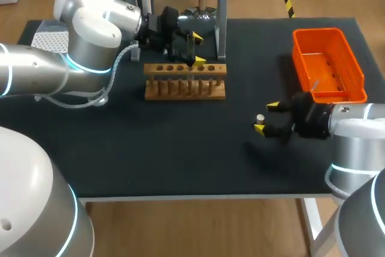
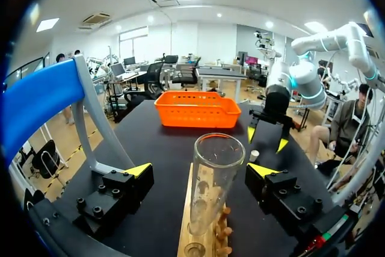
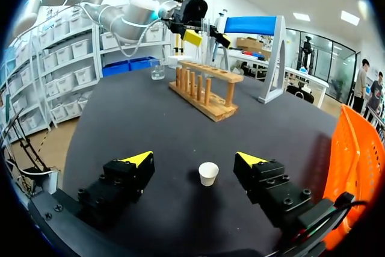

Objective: Invert the test tube, pick up the pipette, mount the tip to pipette, aspirate from beaker and dispense into the tube, eject the tip, return the pipette, and cap with the stopper.

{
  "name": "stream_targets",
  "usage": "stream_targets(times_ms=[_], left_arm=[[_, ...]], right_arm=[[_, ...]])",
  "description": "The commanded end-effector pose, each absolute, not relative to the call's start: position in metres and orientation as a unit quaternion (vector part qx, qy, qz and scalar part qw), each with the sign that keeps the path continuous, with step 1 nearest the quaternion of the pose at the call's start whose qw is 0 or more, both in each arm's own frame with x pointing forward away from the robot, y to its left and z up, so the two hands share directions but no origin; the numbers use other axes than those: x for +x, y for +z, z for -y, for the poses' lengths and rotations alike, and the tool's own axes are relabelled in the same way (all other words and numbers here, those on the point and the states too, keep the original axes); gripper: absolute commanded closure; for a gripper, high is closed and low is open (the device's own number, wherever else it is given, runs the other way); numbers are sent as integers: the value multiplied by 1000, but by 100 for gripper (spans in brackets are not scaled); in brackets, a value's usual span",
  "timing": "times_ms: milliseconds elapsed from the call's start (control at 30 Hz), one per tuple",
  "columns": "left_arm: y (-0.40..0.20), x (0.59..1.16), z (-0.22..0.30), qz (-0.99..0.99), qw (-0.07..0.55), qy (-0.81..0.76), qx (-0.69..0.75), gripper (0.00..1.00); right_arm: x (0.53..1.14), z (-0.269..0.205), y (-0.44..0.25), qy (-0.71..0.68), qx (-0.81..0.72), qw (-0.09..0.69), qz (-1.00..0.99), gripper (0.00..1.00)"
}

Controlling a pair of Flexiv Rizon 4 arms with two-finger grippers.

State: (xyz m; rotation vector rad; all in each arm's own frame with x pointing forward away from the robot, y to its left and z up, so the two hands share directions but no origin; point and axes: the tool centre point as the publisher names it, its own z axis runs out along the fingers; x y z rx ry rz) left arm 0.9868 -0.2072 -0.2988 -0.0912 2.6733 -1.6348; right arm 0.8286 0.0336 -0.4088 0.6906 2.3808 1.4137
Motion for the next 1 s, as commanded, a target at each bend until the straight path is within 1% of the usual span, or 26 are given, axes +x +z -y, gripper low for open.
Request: stream_targets(times_ms=[33,100,200,367,433,500,600,733,867,967,1000], left_arm=[[-299,988,208,-853,2,-521,-29,0],[-299,988,208,-853,2,-521,-29,0],[-299,988,208,-853,2,-521,-29,0],[-299,988,208,-853,2,-521,-29,0],[-299,988,208,-853,2,-521,-29,0],[-299,988,208,-853,2,-521,-29,0],[-299,988,208,-853,2,-521,-29,0],[-299,988,208,-853,2,-521,-29,0],[-299,988,208,-853,2,-521,-29,0],[-299,988,208,-853,2,-521,-29,0],[-299,988,208,-853,2,-521,-29,0]], right_arm=[[833,-39,-415,487,246,145,-825,16],[834,-39,-417,487,248,145,-825,15],[836,-40,-419,486,251,146,-824,16],[838,-40,-421,486,255,147,-823,21],[839,-41,-422,486,256,147,-822,24],[841,-40,-424,486,258,148,-822,32],[842,-40,-425,485,260,148,-822,35],[844,-39,-428,484,263,149,-821,37],[844,-39,-428,483,264,150,-821,42],[844,-39,-428,483,265,150,-821,50],[845,-39,-428,483,265,151,-821,50]])
